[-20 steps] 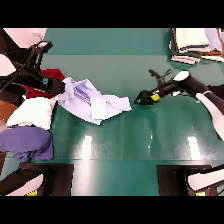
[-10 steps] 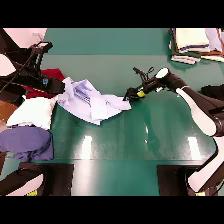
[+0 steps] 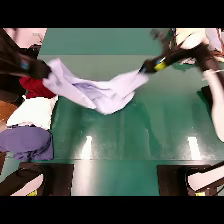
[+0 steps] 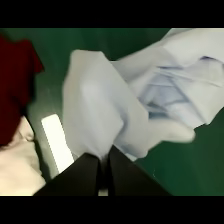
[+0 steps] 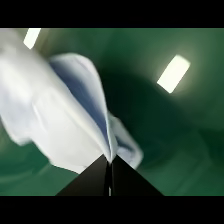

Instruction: Fold the shirts.

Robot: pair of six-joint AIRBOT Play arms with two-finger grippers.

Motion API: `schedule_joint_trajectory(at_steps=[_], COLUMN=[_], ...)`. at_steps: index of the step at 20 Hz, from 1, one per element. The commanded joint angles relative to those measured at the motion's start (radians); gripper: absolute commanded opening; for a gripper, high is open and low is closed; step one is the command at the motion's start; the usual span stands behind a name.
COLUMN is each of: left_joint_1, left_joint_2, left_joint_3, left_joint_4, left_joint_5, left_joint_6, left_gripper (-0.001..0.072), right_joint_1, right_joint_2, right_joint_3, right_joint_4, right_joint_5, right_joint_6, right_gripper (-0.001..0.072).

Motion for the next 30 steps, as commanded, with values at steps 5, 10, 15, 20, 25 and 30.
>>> schedule_joint_trajectory(at_steps=[5, 10, 15, 20, 25, 30], left_joint_1=[0.0, 0.0, -0.001, -0.001, 0.0, 0.0], left_joint_2=[0.088, 0.145, 0.18, 0.18, 0.16, 0.042], left_joint_3=[0.436, 0.542, 0.55, 0.366, -0.206, -0.675], left_joint_4=[-0.011, -0.175, -0.352, -0.326, -0.323, -0.298], left_joint_5=[-0.031, -0.031, -0.065, -0.259, -0.194, 0.301], left_joint_6=[0.002, 0.002, -0.007, -0.017, 0.005, 0.1], left_gripper=[0.0031, 0.0031, 0.0031, 0.0031, 0.0031, 0.0031], right_joint_1=[-0.237, -0.374, -0.545, -0.521, -0.327, -0.227], right_joint_2=[0.436, 0.708, 0.788, 0.75, 0.481, 0.15], right_joint_3=[0.182, 0.094, 0.213, 0.097, -0.042, -0.089], right_joint_4=[-0.081, -0.082, -0.08, -0.073, -0.087, -0.214], right_joint_5=[-0.034, -0.17, -0.187, -0.182, -0.093, -0.176], right_joint_6=[0.029, 0.028, 0.028, 0.028, 0.028, 0.029], right_gripper=[0.0019, 0.0019, 0.0018, 0.0017, 0.0018, 0.0017])
